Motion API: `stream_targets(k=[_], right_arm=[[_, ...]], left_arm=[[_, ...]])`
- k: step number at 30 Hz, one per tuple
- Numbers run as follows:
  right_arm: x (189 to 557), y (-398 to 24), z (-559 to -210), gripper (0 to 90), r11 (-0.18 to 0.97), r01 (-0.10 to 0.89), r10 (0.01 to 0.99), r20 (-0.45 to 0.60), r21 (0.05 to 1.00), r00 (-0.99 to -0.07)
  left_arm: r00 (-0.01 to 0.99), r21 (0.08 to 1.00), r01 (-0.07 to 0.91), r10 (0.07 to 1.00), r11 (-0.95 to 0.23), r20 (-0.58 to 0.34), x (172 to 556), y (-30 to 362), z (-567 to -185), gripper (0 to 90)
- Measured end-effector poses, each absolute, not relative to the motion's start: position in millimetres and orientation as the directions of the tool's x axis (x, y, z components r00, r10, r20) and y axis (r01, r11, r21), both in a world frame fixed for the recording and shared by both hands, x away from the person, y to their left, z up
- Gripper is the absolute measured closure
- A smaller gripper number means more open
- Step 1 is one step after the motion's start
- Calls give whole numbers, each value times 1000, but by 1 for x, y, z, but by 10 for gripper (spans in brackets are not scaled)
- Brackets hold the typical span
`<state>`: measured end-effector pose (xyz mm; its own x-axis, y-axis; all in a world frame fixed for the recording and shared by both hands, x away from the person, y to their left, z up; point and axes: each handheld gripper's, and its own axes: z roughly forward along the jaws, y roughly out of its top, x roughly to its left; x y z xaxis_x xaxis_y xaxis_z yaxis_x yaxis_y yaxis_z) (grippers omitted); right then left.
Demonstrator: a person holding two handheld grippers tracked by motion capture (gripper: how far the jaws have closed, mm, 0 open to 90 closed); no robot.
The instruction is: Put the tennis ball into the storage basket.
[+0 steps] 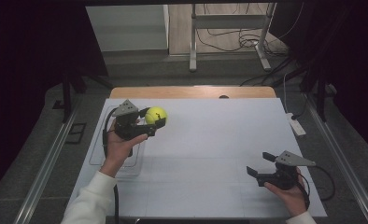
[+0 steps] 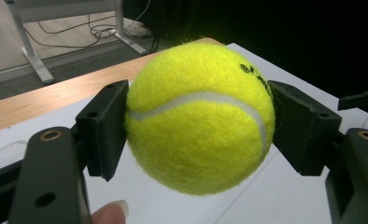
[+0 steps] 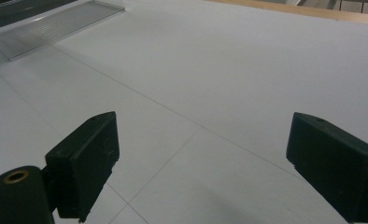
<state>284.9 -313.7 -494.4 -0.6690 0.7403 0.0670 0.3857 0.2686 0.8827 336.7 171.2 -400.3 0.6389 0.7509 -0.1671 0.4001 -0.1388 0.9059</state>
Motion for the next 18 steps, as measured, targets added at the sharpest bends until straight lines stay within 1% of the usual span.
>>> stream_targets(k=[18], right_arm=[[285,-314,-494,98,266,384,741,67,884,-668]], left_arm=[[597,905,410,784,-117,-170,346,184,-399,271]])
